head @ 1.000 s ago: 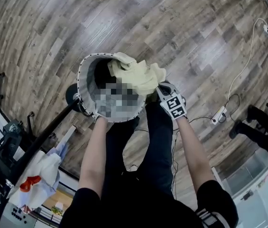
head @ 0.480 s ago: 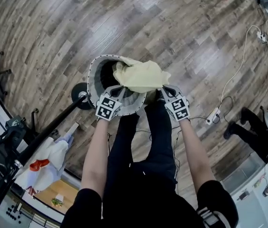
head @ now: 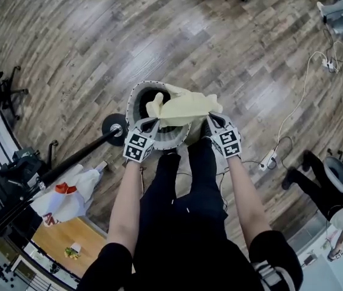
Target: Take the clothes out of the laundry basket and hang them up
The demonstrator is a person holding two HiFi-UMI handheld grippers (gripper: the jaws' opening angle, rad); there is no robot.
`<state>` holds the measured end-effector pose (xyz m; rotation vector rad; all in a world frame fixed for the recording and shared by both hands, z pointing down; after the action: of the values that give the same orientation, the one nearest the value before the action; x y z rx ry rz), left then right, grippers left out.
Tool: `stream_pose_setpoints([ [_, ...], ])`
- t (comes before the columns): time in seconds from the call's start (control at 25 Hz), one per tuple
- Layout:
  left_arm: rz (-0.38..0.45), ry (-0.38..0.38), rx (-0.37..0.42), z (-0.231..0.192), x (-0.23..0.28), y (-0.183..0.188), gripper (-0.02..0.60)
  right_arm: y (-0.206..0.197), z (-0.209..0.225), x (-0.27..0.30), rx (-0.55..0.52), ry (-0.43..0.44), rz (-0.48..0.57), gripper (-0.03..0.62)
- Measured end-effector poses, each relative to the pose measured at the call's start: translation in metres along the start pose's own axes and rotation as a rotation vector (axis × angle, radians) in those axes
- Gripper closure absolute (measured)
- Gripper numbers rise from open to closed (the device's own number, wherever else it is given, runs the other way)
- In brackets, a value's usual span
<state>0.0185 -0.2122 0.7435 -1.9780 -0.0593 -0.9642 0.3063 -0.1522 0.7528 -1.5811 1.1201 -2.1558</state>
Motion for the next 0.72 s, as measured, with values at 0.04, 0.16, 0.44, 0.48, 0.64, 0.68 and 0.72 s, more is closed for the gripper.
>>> stream_pose_setpoints([
  [0.04, 0.013, 0.009, 0.003, 0.0, -0.01, 0.006, 0.56, 0.009, -0.004, -0.004, -0.004, -0.003, 0.01, 0.586],
  [0.16, 0.052, 0.04, 0.006, -0.001, -0.042, 0.021, 0.56, 0.033, -0.019, -0.013, -0.018, -0.005, 0.031, 0.586],
  [0.44, 0.098, 0.076, 0.061, 0.0, -0.096, 0.047, 0.56, 0.074, -0.048, -0.04, -0.035, -0.031, 0.103, 0.586],
  [0.48, 0.108, 0.082, 0.067, 0.001, -0.103, 0.051, 0.56, 0.08, -0.051, -0.045, -0.04, -0.033, 0.113, 0.586],
  [0.64, 0.152, 0.106, 0.098, 0.003, -0.127, 0.07, 0.56, 0.104, -0.057, -0.055, -0.076, -0.035, 0.149, 0.586],
  [0.68, 0.164, 0.111, 0.104, 0.003, -0.133, 0.073, 0.56, 0.111, -0.059, -0.058, -0.087, -0.036, 0.161, 0.586],
  [0.72, 0.179, 0.115, 0.105, 0.003, -0.139, 0.077, 0.56, 0.119, -0.06, -0.061, -0.099, -0.038, 0.173, 0.586],
])
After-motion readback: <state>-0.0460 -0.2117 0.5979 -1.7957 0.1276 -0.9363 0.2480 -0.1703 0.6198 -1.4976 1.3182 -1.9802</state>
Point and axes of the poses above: the fingertips, and each gripper's own axes: x forward along the fingers, z to its right, y out of its top, the point moved 9 cm from there along -x, backward along the fingers
